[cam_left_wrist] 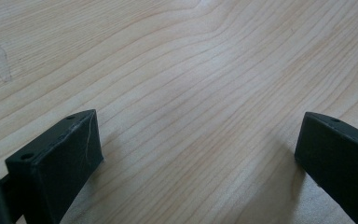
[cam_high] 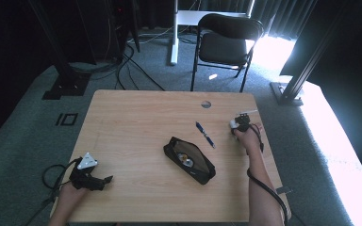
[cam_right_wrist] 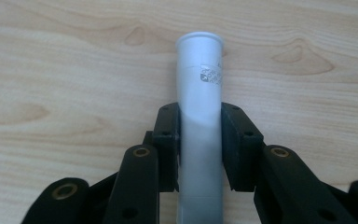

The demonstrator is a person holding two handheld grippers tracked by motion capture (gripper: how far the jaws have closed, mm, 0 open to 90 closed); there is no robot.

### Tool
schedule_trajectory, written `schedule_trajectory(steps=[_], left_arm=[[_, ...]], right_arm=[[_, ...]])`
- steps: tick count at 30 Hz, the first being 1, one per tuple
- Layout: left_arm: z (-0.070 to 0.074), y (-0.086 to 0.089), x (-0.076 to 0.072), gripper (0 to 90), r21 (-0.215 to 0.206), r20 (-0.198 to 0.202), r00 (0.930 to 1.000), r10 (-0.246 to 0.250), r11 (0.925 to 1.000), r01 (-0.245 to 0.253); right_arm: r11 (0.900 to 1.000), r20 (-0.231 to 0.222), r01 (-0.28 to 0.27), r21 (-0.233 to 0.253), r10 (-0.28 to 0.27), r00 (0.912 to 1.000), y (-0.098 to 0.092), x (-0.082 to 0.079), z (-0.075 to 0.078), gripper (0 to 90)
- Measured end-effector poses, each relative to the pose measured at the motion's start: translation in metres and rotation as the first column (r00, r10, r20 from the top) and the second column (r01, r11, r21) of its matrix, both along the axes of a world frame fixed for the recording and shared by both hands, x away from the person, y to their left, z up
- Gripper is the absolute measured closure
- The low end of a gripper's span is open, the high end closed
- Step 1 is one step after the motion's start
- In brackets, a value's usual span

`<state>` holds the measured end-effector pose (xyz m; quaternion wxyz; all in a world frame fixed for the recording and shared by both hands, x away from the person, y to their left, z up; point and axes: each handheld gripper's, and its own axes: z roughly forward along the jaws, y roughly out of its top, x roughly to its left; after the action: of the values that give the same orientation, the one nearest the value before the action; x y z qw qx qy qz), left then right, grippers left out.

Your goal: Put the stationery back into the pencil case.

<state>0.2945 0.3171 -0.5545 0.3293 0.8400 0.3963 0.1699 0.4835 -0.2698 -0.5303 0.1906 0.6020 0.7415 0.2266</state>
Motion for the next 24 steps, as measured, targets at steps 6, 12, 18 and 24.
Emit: schedule_trajectory(steps=[6, 12, 18, 24], left_arm=[[0.000, 0.000, 0.000, 0.7, 0.001, 0.000, 1.0000, 0.000, 1.0000, 0.000], [0.000, 0.000, 0.000, 0.7, 0.001, 0.000, 1.0000, 0.000, 1.0000, 0.000], [0.000, 0.000, 0.000, 0.7, 0.000, 0.000, 1.0000, 0.000, 1.0000, 0.000], [0.000, 0.000, 0.000, 0.7, 0.000, 0.000, 1.0000, 0.000, 1.0000, 0.000]], right_arm=[[1.000, 0.003, -0.005, 0.025, 0.005, 1.0000, -0.001, -0.005, 0.012, 70.1], [0.999, 0.016, -0.011, 0.039, 0.011, 0.9998, -0.001, -0.011, 0.021, 70.2], [0.997, 0.048, -0.040, 0.072, 0.037, 0.9982, 0.004, -0.018, 0.037, 70.2], [0.991, 0.051, -0.094, 0.091, 0.089, 0.9947, 0.015, -0.030, 0.052, 70.2]])
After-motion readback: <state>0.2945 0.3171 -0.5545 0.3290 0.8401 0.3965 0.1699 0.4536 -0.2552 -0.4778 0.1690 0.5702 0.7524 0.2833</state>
